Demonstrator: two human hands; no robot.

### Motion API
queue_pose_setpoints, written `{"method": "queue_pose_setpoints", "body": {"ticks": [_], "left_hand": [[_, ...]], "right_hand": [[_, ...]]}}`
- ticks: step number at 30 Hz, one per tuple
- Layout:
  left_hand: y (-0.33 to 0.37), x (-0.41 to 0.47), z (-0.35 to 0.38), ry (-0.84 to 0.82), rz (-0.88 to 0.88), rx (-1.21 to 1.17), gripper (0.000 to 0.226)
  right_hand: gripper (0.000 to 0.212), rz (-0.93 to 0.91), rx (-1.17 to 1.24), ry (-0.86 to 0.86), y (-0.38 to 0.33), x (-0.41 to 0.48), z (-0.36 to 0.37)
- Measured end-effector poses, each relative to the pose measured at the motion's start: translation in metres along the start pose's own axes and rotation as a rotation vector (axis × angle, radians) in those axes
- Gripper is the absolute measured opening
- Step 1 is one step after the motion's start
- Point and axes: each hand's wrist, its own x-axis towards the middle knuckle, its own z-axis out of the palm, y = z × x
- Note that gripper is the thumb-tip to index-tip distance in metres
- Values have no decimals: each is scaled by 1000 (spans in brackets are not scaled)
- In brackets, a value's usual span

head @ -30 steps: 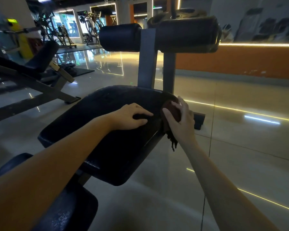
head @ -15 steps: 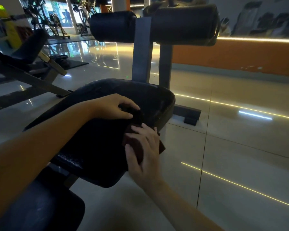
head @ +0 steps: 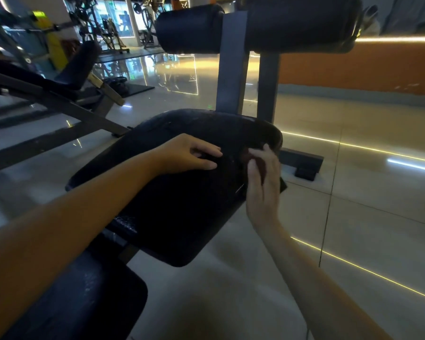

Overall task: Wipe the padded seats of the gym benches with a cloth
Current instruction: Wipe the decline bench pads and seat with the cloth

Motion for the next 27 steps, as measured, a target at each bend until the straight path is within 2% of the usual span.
{"method": "queue_pose_setpoints", "body": {"ticks": [3,6,11,14,18,20,23,27], "left_hand": [[-2,-2,4,37,25,33,34],[-1,-3,7,31,33,120,36],[-1,-2,9,45,56,183,38],[-2,-2,12,69,55,175,38],[3,-6,13,65,21,208,38],[7,-8,13,57,8,249,39],[14,-17,14,39,5,291,40],[19,-49,15,-44,15,326,43]], "right_hand": [[38,-79,24,-124,-39,-56,11],[31,-228,-31,-196,-60,-91,20],[27,-428,-98,-182,-34,-49,13],[27,-366,-142,-103,-18,-31,8],[39,-28,-172,-24,7,11,-7],[43,51,-150,-15,6,15,-8],[36,-15,-146,-19,-17,-22,-4],[35,-232,-145,-183,-46,-78,-9]]}}
